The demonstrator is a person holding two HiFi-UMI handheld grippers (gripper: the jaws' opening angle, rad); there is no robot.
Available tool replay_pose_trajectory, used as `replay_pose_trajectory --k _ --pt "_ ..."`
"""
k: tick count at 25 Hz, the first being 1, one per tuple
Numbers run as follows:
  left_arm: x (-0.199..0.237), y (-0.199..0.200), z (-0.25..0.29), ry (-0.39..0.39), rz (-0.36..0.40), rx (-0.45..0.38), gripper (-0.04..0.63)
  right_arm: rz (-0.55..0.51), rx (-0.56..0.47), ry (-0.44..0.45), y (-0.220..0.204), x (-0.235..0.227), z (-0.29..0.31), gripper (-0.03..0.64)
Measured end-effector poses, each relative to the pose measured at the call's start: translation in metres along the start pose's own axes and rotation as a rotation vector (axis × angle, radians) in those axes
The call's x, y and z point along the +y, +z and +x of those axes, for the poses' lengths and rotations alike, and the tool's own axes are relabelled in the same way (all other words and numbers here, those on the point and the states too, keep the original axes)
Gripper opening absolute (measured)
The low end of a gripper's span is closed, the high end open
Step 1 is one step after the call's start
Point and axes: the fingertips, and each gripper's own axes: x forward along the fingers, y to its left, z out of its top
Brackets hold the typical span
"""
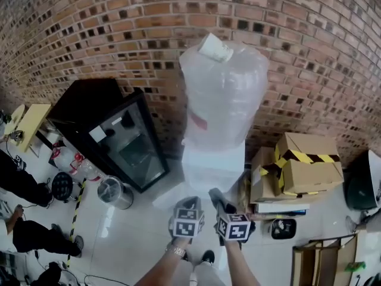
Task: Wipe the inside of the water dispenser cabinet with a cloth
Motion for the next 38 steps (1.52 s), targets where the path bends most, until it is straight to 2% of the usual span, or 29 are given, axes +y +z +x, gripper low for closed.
replay_pose_trajectory --k 7,10,14,18,22,26,30,33,36,38 --pt "0.05 -0.168 0.12 0.081 0.019 0.093 0.002 -0.029 0.009 -0.01 -0.118 -0.062 0.148 0.02" --pt "0.058 -0.224 0.169 0.064 0.03 0.069 0.002 -0.009 0.002 -0.003 -0.182 -0.094 0.211 0.02" --pt "0.057 -0.281 0.234 0.043 0.09 0.014 0.002 -0.016 -0.016 0.017 -0.255 -0.14 0.286 0.02" --pt "0.079 -0.329 0.288 0.034 0.14 0.005 0.002 -0.06 -0.014 0.048 -0.3 -0.167 0.357 0.02" --pt "0.1 -0.366 0.327 0.031 0.113 -0.001 0.002 -0.086 0.009 0.09 -0.312 -0.177 0.427 0.02" --pt "0.1 -0.385 0.348 0.03 0.086 -0.03 0.002 -0.092 0.006 0.051 -0.321 -0.187 0.467 0.02" --pt "0.105 -0.387 0.349 0.035 0.037 -0.023 0.002 -0.064 -0.071 0.008 -0.312 -0.193 0.478 0.02" --pt "0.103 -0.387 0.352 0.035 0.05 -0.017 0.002 -0.037 -0.133 0.007 -0.294 -0.189 0.484 0.02" --pt "0.113 -0.386 0.355 0.056 0.08 -0.03 0.002 -0.096 -0.256 0.009 -0.261 -0.173 0.488 0.02" --pt "0.122 -0.388 0.352 0.073 0.073 -0.024 0.002 -0.107 -0.306 0.032 -0.25 -0.17 0.5 0.02"
